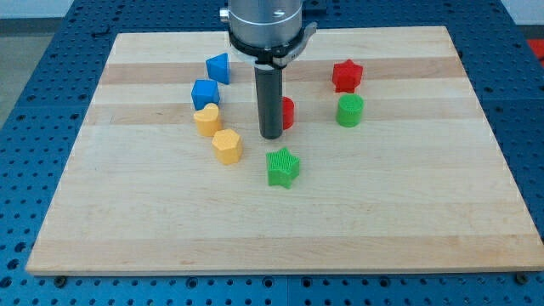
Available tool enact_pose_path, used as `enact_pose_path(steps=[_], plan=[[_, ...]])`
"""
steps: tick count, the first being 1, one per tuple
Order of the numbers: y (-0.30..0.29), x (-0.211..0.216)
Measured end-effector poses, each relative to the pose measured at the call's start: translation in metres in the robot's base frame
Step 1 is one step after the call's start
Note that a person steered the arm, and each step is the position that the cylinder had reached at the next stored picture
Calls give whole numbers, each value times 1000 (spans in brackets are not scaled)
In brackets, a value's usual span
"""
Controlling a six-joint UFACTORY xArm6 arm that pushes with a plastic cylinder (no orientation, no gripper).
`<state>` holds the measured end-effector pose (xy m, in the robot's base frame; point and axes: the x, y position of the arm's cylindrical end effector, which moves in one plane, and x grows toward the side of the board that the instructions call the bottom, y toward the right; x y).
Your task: Move the red circle closer to the green circle
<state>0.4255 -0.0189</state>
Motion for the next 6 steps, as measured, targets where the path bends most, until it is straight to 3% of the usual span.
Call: enact_pose_path(steps=[1, 3, 5, 6], plan=[[7, 7], [-42, 11], [-38, -58], [-18, -63]])
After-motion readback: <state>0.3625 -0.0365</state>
